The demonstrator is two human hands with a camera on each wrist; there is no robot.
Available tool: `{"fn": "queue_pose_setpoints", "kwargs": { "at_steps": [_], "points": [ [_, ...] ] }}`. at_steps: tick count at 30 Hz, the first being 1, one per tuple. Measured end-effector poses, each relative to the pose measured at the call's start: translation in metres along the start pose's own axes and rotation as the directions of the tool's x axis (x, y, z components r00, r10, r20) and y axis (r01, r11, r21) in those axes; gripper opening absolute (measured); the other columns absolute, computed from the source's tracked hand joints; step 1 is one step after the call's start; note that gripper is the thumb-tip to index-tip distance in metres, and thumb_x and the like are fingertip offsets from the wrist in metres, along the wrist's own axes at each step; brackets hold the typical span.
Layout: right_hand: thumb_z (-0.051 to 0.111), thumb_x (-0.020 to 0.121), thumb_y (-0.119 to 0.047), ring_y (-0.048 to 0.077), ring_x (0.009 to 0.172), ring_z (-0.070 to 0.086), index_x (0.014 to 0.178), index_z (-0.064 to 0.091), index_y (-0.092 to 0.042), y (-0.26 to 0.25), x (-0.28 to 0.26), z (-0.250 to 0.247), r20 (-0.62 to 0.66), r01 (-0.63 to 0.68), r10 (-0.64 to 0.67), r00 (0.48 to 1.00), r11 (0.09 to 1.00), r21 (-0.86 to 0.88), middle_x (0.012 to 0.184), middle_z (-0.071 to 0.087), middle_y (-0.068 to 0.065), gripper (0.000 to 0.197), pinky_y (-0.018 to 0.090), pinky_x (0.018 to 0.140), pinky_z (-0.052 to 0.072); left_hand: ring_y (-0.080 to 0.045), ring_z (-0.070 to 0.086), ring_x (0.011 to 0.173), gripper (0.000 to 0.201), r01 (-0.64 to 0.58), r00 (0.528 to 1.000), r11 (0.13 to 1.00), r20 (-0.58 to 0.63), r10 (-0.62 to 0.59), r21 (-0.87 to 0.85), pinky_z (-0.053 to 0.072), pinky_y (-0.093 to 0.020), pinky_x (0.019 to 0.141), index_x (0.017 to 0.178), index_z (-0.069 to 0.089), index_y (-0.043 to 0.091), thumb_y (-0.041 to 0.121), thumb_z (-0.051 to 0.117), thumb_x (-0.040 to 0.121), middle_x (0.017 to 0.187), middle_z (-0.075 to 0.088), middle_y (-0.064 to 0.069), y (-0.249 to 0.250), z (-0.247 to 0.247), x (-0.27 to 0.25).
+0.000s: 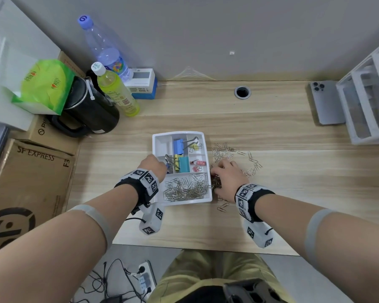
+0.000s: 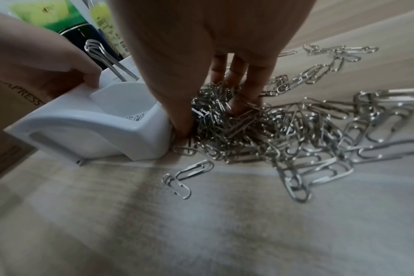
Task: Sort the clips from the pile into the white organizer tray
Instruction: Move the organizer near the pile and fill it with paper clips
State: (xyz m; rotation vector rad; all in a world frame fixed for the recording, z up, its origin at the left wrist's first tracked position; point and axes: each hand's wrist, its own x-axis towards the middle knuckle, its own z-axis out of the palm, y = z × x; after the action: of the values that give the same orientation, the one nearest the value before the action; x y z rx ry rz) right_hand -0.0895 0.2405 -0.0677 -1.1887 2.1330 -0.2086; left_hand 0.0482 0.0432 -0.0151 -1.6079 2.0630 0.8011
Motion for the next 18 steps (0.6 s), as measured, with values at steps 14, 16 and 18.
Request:
{"fn": "queue_pose_setpoints", "kwargs": {
  "at_steps": [14, 16, 18],
  "points": [
    [0.065, 0.085, -0.012, 0.019, 0.100, 0.062, 0.102, 0.073, -0.021, 0.009, -0.005, -0.019, 0.100, 0.016, -0.027, 0.995, 0.994, 0.104, 0.115, 0.066, 0.001, 0.021, 0.029, 0.087, 0.050, -0.026, 0.055, 0.064, 0.013, 0.026, 0.998, 0.997, 0.054, -0.022, -0.072, 0.047, -0.031, 0.060, 0.100, 0.046, 0.003, 0.013, 0.039, 0.096, 0.077, 0.050, -0.007, 0.004, 0.000, 0.002],
    [0.067, 0.083, -0.014, 0.017, 0.095, 0.064, 0.098, 0.074, -0.024, 0.008, -0.005, -0.025, 0.107, 0.015, -0.029, 0.994, 0.991, 0.130, 0.116, 0.067, 0.000, 0.019, 0.030, 0.086, 0.054, -0.029, 0.056, 0.065, 0.013, 0.032, 0.998, 0.997, 0.055, -0.028, -0.076, 0.047, -0.032, 0.061, 0.085, 0.045, 0.005, 0.011, 0.040, 0.095, 0.073, 0.050, -0.009, 0.007, -0.001, 0.002],
    [0.068, 0.082, -0.016, 0.016, 0.096, 0.065, 0.096, 0.073, -0.026, 0.002, -0.005, -0.030, 0.109, 0.018, -0.035, 0.993, 0.988, 0.154, 0.117, 0.066, -0.002, 0.017, 0.031, 0.087, 0.055, -0.029, 0.056, 0.065, 0.019, 0.036, 0.998, 0.996, 0.054, -0.031, -0.085, 0.048, -0.033, 0.063, 0.076, 0.042, 0.007, 0.010, 0.041, 0.095, 0.072, 0.050, -0.010, 0.008, -0.001, 0.002]
  ]
}}
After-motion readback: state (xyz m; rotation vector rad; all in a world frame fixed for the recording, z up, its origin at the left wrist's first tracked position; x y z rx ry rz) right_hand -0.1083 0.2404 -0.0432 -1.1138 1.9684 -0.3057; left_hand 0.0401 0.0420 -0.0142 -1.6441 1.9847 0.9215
